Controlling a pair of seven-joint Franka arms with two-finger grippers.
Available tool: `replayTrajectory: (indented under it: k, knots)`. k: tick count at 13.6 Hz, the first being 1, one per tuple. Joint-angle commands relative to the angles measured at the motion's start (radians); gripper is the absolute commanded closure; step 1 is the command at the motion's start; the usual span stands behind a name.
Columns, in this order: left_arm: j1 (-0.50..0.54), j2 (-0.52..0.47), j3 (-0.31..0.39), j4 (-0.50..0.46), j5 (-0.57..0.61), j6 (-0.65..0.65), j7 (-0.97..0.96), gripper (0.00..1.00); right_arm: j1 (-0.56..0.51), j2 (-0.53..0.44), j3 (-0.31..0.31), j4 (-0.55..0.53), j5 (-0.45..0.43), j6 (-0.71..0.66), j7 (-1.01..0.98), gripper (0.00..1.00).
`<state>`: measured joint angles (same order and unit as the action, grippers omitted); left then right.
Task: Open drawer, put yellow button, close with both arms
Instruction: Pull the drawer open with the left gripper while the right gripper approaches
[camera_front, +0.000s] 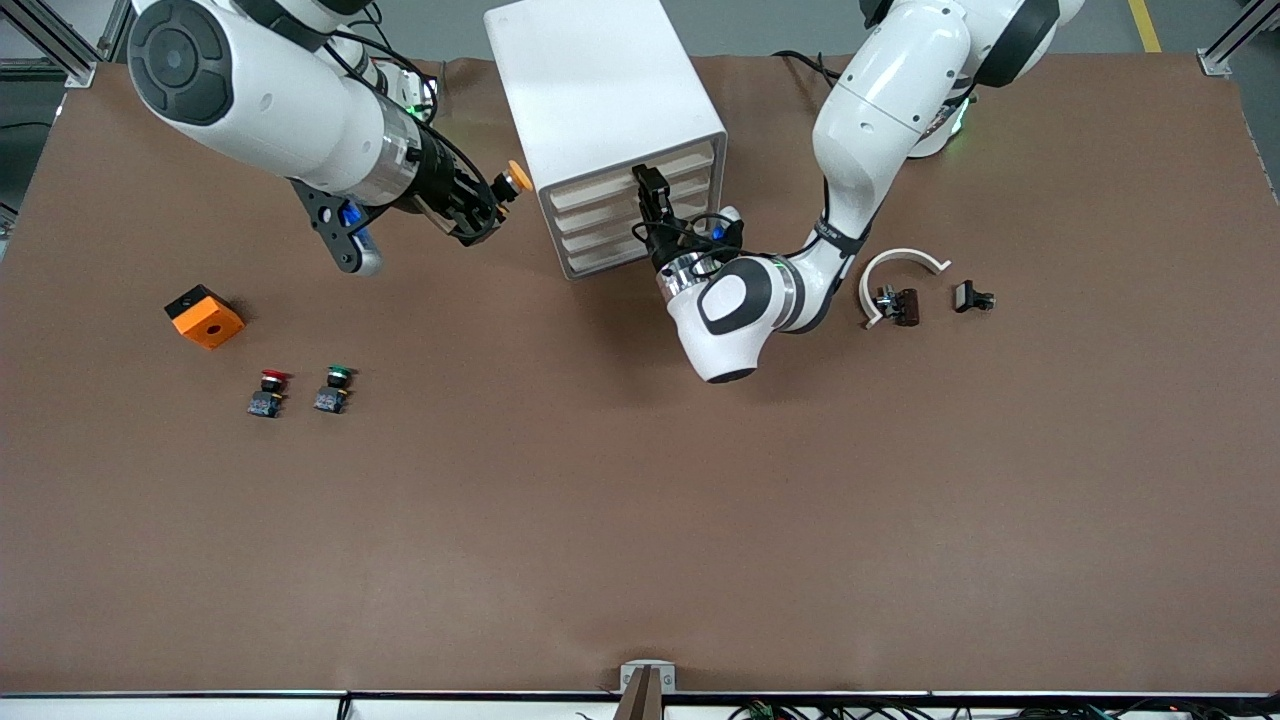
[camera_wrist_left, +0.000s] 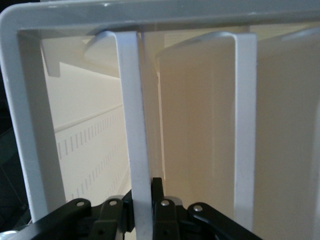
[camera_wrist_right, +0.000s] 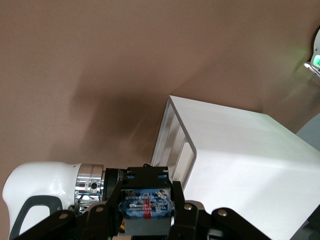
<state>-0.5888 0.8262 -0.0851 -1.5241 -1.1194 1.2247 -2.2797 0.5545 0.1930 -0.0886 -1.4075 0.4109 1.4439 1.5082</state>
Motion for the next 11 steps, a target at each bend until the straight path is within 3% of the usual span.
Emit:
replayTrajectory:
  k: [1,6,11]
  knots:
    - [0.010,0.005,0.039,0.019,-0.010,-0.014,-0.012,1.00,0.011,0.014,0.004,0.024,0.020,0.012,0.013,0.76]
    - [0.024,0.013,0.116,0.067,-0.017,-0.013,-0.018,1.00,0.083,0.036,0.004,0.022,0.017,0.108,0.145,0.75]
    - [0.078,0.014,0.120,0.101,-0.020,-0.007,-0.007,1.00,0.166,0.077,0.003,0.022,-0.004,0.202,0.268,0.75]
